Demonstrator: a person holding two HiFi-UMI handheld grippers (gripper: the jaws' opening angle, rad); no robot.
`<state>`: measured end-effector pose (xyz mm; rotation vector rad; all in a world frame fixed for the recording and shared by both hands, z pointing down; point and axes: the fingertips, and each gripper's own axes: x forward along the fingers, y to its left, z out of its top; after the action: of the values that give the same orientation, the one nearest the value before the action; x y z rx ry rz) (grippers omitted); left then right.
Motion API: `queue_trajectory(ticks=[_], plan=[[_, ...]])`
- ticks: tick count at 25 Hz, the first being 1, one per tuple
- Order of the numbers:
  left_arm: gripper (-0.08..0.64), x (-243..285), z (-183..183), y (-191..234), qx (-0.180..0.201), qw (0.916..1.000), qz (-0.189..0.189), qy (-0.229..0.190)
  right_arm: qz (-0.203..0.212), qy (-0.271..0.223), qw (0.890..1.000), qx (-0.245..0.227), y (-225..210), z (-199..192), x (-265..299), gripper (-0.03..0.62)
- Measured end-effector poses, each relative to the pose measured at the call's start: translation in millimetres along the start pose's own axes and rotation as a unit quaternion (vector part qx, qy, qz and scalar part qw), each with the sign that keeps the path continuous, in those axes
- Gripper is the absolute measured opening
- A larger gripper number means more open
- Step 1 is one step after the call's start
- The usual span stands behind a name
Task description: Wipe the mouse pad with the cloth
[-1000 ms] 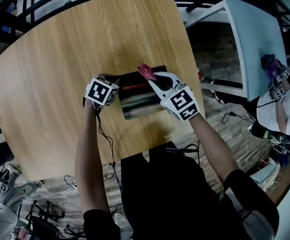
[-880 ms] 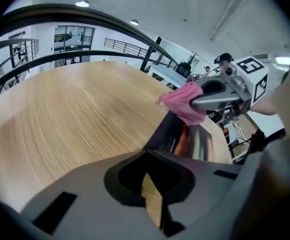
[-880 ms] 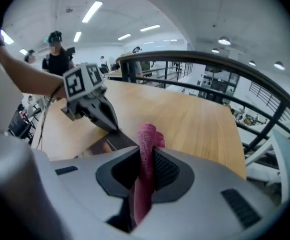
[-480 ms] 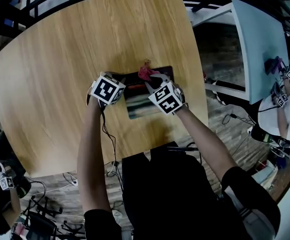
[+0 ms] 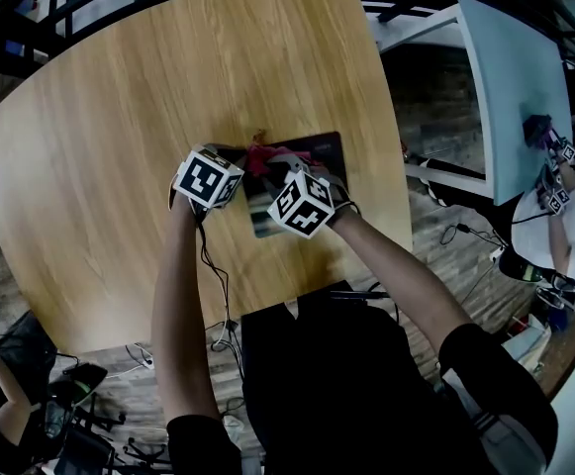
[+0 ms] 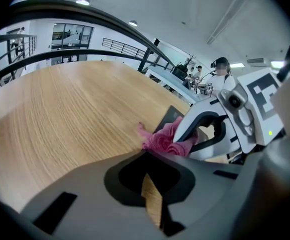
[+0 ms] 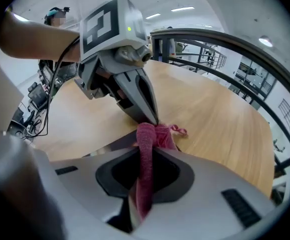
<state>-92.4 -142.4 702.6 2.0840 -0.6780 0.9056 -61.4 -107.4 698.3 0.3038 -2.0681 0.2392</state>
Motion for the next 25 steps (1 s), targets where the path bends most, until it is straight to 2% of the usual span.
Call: queue_trajectory(ticks=[3,9,15,20,25], plan=[[0.021,-1.1,2.6,-0.9,0.0,0.9999,-0.005,-0.01,0.004,0.002,0.999,-0.033,8.1,2.3,2.1,0.06],[0.023,0.1,1.5,3.7,0.0,0.9999,-0.006,-0.012,0.015,-0.002,0.998,-0.068,15.1,2.5,6.7,0.06],[0.022,-0.4,0.3,2.0,-0.002,0.9999,-0.003,-0.015,0.033,-0.011,0.996,-0.078,33.5,-0.8,4.0,0.06],[0.023,-0.6,-0.3,2.7,-0.006,0.9998,-0.004,-0.018,0.059,-0.016,0.993,-0.102,64.2,-5.4,2.9,0.06],[0.021,-0.1,-0.2,3.8,-0.007,0.9998,0.0,-0.019,0.084,-0.021,0.991,-0.102,89.8,-10.5,1.3,0.06]])
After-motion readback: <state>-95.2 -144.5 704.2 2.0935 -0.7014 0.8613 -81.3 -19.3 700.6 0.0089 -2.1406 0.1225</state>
